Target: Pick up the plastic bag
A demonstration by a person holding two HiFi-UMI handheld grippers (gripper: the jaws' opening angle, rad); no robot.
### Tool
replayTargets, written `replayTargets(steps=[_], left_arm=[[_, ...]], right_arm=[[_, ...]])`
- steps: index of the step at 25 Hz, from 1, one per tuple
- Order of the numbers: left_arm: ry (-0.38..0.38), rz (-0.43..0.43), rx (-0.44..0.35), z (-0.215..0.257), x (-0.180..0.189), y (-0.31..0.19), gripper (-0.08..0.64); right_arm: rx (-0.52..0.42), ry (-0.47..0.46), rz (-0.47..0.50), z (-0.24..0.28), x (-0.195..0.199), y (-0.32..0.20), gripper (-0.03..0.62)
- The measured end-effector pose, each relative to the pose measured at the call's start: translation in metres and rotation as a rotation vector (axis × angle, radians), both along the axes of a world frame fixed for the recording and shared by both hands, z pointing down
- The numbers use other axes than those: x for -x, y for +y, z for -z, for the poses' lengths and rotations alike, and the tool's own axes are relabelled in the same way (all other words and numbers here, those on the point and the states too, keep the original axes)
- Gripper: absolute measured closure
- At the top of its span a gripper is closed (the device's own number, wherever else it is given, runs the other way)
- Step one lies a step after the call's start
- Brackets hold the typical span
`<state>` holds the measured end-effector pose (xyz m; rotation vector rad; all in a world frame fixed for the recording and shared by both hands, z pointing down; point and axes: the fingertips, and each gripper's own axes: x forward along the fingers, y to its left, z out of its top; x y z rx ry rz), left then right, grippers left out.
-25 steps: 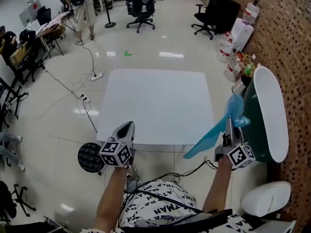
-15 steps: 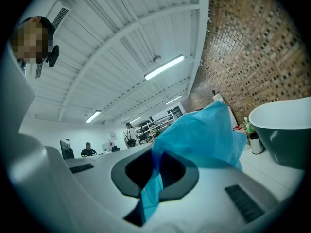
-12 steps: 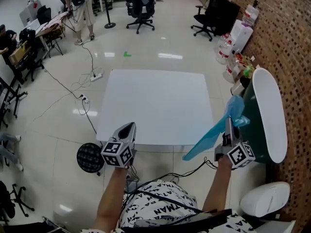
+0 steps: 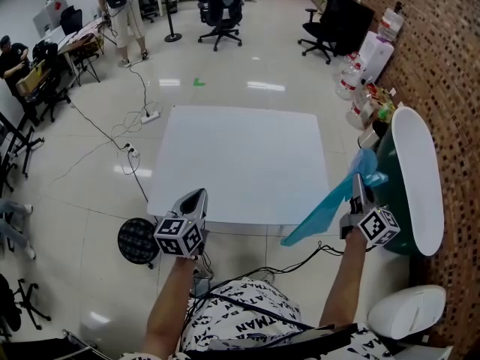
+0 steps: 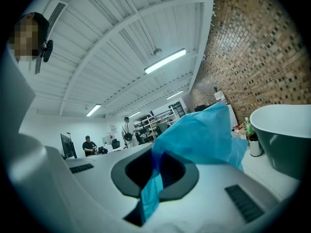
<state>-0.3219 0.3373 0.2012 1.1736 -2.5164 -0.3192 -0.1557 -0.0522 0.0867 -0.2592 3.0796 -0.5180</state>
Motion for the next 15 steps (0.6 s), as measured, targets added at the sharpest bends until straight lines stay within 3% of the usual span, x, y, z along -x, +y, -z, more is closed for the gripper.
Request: replayTargets(steps=[5, 9, 12, 15], left_arm=[[0.003, 0.017, 0.033, -0.008, -0.003, -0.015, 0.558], [0.017, 0.047, 0.038, -0.012, -0.013, -0.023, 0.558], [0.03, 0.085, 0.043, -0.017, -0.019, -0.024, 0.558], [0.049, 0.122, 0.054, -0.027, -0.015, -0.018, 0.558]], right_arm=[[-0.053, 0.022, 0.055, 0.006, 0.041, -0.025, 0.588], [-0.258, 0.077, 0.123, 0.018, 0.093, -0.032, 0.588], [-0.419, 0.168, 0.269, 0.014, 0.156, -0.011, 0.588], [-0.506, 0.27, 0.467, -0.017, 0.217, 0.044, 0.588]])
